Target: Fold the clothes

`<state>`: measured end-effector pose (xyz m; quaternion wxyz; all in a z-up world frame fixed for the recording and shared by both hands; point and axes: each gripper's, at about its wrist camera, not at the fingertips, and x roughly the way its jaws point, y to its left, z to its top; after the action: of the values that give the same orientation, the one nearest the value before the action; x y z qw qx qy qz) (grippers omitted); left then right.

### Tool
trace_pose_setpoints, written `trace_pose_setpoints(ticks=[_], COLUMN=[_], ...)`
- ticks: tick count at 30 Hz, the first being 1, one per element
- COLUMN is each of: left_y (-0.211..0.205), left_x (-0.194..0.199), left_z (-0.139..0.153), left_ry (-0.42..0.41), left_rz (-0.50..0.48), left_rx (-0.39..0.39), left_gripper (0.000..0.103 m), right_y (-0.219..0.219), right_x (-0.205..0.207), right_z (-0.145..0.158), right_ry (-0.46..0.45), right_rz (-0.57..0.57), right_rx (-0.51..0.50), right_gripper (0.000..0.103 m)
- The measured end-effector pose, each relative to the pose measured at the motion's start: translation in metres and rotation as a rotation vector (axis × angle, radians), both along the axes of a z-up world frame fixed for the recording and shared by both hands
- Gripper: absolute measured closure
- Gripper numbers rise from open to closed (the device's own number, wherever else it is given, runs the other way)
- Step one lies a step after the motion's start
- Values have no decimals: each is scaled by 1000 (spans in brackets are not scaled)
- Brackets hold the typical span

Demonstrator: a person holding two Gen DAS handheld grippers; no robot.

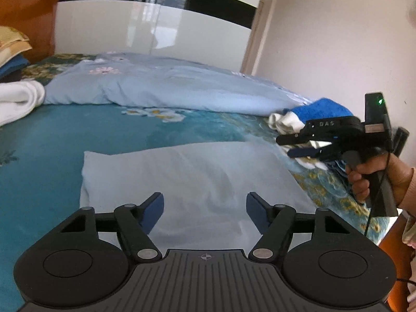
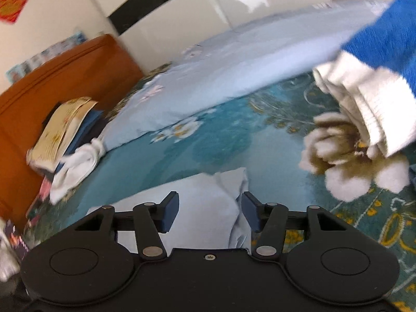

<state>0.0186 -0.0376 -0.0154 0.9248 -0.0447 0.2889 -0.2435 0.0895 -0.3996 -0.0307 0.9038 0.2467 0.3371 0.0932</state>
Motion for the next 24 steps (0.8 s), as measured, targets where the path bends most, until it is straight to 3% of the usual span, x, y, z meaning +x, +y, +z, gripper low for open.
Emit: trace_pose_setpoints(ticks=[3, 5, 7, 11, 13, 16, 24], left_y=[2, 4, 5, 5, 4, 2, 1], left_x=[1, 1, 1, -2, -3, -3, -6], left_z=[0, -1, -2, -8, -12, -19, -30], left_ry=[-6, -2, 4, 19, 31, 53, 92], left_rz=[26, 41, 40, 34, 25, 13, -5], left_rx=[-4, -5, -2, 5, 15, 41, 77], left_gripper=[47, 58, 65, 68, 68, 68, 68], right_y=[-2, -3, -4, -6, -6, -5, -8], right_x=[15, 21, 26, 35, 38, 43, 57], right_z=[-9, -13, -15, -21, -24, -23, -19], right_ry=[39, 50, 58, 84, 97, 85, 69], right_rz=[-23, -30, -42, -57, -61, -79, -87], right_rx=[30, 44, 66, 101, 110, 93, 68], right_gripper=[52, 53, 60, 71, 87, 97, 99])
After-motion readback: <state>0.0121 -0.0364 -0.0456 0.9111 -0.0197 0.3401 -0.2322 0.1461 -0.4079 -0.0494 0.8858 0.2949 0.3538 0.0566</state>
